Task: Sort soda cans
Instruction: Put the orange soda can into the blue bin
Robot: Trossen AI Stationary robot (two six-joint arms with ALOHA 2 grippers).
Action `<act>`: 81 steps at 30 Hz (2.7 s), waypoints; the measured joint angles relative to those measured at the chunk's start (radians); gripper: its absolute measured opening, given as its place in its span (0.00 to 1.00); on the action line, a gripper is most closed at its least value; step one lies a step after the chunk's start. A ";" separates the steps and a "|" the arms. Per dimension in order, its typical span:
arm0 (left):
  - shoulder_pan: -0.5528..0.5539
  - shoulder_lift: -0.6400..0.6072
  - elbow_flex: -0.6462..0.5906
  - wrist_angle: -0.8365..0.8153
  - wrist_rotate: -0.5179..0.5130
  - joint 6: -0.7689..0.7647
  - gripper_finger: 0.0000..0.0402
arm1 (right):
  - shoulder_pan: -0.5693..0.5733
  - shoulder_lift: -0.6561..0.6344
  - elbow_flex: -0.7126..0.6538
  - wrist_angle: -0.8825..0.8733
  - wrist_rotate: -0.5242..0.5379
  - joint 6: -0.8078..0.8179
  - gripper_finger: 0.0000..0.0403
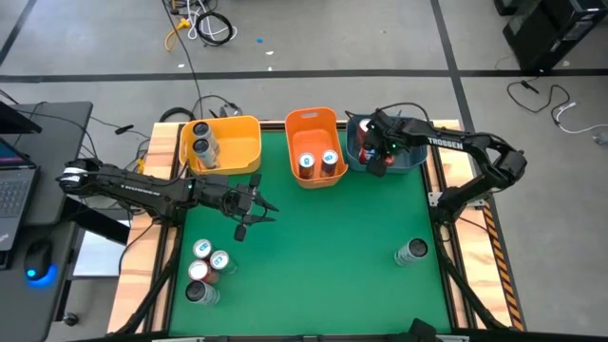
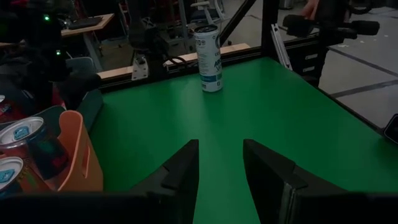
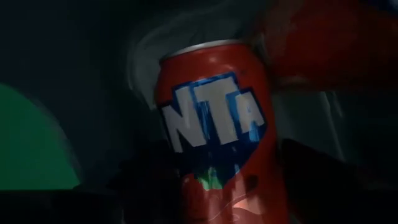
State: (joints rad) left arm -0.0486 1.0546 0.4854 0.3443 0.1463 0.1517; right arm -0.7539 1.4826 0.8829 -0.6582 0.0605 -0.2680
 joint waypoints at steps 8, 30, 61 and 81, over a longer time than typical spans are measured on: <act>0.000 0.000 0.000 0.001 0.000 0.000 0.33 | -0.004 0.002 -0.036 0.035 -0.006 -0.004 0.76; 0.000 0.000 0.000 0.001 0.000 0.005 0.33 | 0.000 -0.059 0.105 -0.123 -0.065 0.079 0.35; 0.000 0.000 0.000 0.000 0.000 0.024 0.33 | -0.020 -0.081 -0.158 0.240 -0.080 -0.010 0.80; 0.000 0.000 0.000 -0.004 0.000 0.025 0.33 | -0.035 0.007 -0.155 0.263 -0.106 -0.005 0.77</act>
State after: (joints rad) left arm -0.0484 1.0546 0.4850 0.3408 0.1463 0.1769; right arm -0.7887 1.4900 0.7275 -0.3954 -0.0460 -0.2735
